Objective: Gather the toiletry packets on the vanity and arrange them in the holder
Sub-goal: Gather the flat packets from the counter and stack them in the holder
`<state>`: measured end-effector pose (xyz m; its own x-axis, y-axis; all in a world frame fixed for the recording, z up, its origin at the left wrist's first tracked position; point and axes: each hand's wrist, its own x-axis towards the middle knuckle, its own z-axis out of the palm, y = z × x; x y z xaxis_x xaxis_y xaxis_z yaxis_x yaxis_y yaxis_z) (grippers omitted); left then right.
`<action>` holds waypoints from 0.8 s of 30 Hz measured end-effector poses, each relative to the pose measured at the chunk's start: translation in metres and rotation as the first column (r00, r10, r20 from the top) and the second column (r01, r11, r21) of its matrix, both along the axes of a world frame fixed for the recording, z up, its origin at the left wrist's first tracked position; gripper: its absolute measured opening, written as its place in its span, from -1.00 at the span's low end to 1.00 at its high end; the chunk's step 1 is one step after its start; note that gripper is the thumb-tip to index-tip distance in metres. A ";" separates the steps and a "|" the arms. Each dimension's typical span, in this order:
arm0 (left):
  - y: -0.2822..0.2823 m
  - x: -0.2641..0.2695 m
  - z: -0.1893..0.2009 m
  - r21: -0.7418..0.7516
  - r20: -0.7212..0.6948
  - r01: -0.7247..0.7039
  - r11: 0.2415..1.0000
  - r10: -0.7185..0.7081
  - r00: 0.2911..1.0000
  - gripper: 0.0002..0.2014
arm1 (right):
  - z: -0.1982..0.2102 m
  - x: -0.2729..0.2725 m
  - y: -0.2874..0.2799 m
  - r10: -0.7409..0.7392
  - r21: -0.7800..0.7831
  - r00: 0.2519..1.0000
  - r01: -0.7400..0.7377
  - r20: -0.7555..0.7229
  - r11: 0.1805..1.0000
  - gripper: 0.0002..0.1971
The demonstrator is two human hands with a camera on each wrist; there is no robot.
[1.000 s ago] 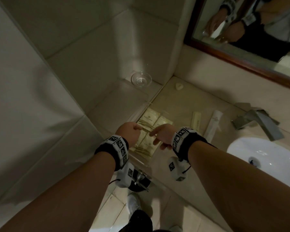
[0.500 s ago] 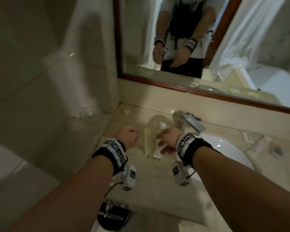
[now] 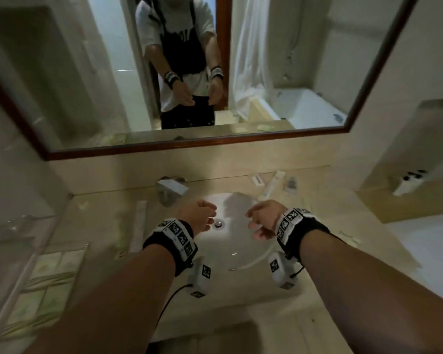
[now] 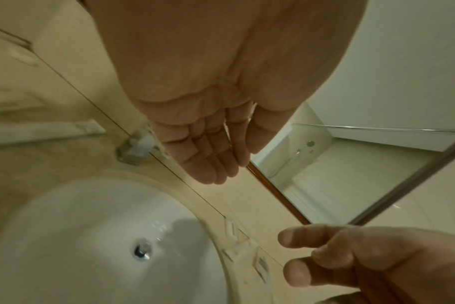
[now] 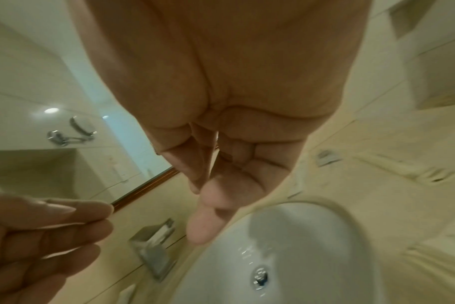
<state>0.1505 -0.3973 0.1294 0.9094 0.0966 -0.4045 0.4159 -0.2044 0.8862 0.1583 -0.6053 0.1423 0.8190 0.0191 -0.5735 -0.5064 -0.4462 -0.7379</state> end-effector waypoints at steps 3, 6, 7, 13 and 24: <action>-0.056 0.000 0.005 -0.005 0.005 0.043 0.999 -0.043 0.999 -0.86 | -0.002 -0.010 -0.063 -0.089 0.005 0.996 0.089 -0.001 0.996 -0.74; -0.102 -0.001 0.009 0.026 0.010 0.087 0.996 -0.087 0.996 -0.84 | -0.002 -0.022 -0.117 -0.136 -0.024 0.991 0.135 -0.005 0.990 -0.76; -0.114 -0.002 0.011 0.042 0.012 0.100 0.994 -0.100 0.995 -0.84 | -0.003 -0.025 -0.132 -0.160 -0.010 0.987 0.160 -0.006 0.987 -0.76; -0.169 -0.002 0.006 0.055 -0.018 0.174 0.983 -0.174 0.985 -0.85 | -0.019 -0.041 -0.195 -0.306 0.020 0.952 0.306 0.016 0.952 -0.79; -0.227 0.025 -0.042 -0.026 -0.173 0.345 0.938 -0.344 0.923 -0.92 | -0.055 -0.051 -0.255 -0.374 -0.115 0.927 0.368 -0.033 0.923 -0.80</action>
<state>0.1754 -0.6246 0.0873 0.8033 -0.2079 -0.5581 0.4649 -0.3667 0.8058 0.1076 -0.8599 0.0872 0.7242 -0.3429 -0.5984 -0.6876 -0.2916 -0.6650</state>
